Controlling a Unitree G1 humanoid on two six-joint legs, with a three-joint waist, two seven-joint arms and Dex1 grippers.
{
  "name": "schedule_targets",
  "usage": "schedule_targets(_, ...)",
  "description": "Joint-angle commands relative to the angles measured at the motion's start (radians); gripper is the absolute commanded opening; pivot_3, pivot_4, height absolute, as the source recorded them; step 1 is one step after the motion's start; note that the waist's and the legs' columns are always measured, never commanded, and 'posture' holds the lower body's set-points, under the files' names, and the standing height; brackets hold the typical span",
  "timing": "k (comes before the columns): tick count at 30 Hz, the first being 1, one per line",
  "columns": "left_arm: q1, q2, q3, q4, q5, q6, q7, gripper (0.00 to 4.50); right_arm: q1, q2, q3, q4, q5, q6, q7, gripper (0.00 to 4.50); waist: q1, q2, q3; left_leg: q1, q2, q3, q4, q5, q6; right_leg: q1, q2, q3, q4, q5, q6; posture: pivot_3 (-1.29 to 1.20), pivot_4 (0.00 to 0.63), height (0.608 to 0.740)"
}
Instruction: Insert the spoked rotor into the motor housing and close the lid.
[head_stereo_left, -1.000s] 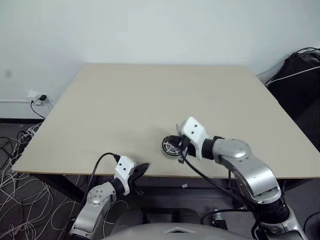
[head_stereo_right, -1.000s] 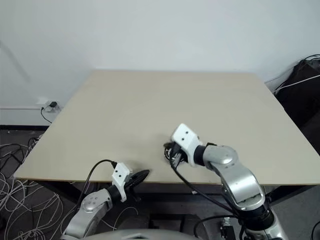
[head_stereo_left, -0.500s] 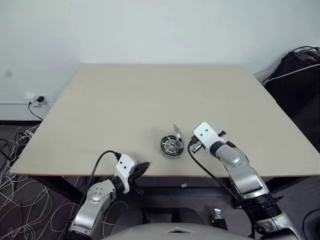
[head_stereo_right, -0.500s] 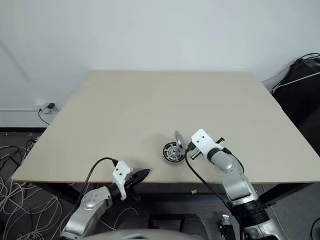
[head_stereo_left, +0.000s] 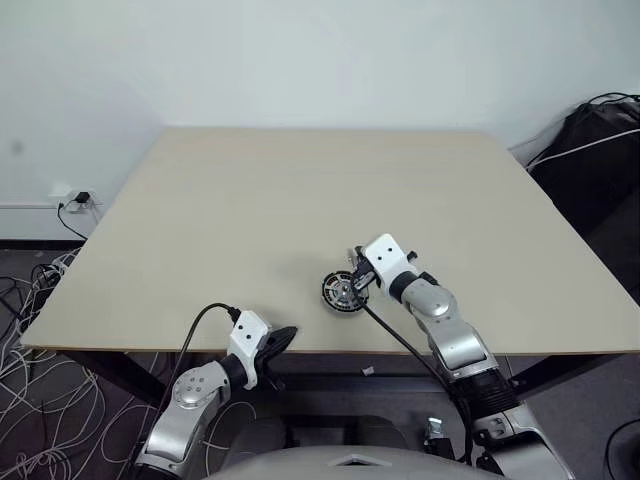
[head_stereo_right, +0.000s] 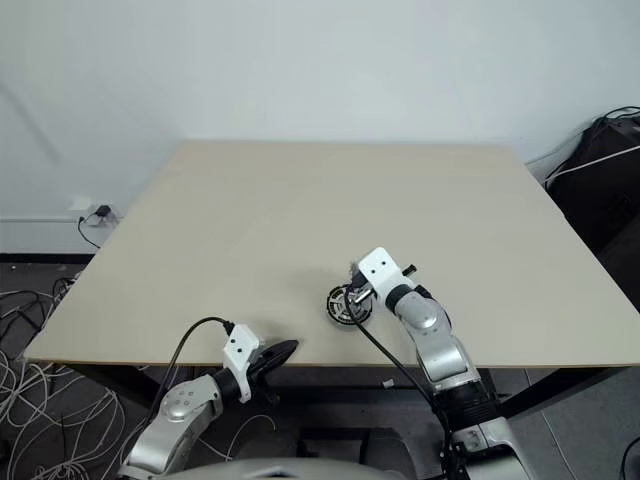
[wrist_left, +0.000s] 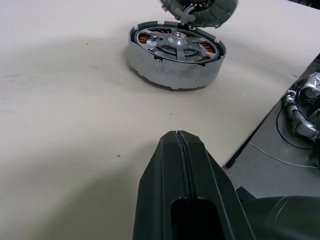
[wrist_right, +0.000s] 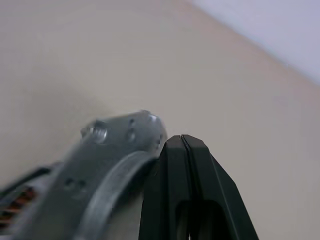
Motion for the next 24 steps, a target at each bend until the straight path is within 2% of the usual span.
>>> schedule_targets(1,-0.003,0.005,0.010,-0.048,-0.004,-0.010,0.001,0.00,0.019,-0.028,0.021,-0.087,0.052,0.028,0.105,0.01,0.000,0.000,0.000,0.000,0.000,0.000,0.000,0.000,0.000,0.000,0.000,0.000,0.000,0.000,0.000,0.00,0.000,0.740)
schedule_targets(6,-0.001,0.006,0.011,-0.046,-0.004,-0.013,-0.001,0.00,0.041,-0.061,0.038,-0.109,0.059,0.075,0.161,0.01,0.001,0.000,0.000,0.001,0.000,0.000,0.000,-0.002,0.004,0.000,0.000,0.000,0.000,0.000,0.000,0.00,0.000,0.740)
schedule_targets(20,-0.008,0.005,0.008,-0.039,-0.002,-0.015,-0.004,0.00,0.055,-0.028,0.071,-0.047,0.035,0.124,0.138,0.01,0.004,0.000,0.000,0.001,0.000,0.000,0.000,-0.002,0.003,0.000,0.000,0.000,0.001,0.000,0.000,0.00,0.000,0.740)
schedule_targets(24,-0.003,0.006,0.011,-0.045,-0.003,-0.014,-0.001,0.00,0.078,-0.081,0.112,-0.043,-0.003,0.157,0.167,0.01,0.004,0.002,-0.006,0.001,0.000,0.000,0.000,-0.003,0.004,0.000,-0.001,0.000,0.000,0.000,0.000,0.00,0.000,0.740)
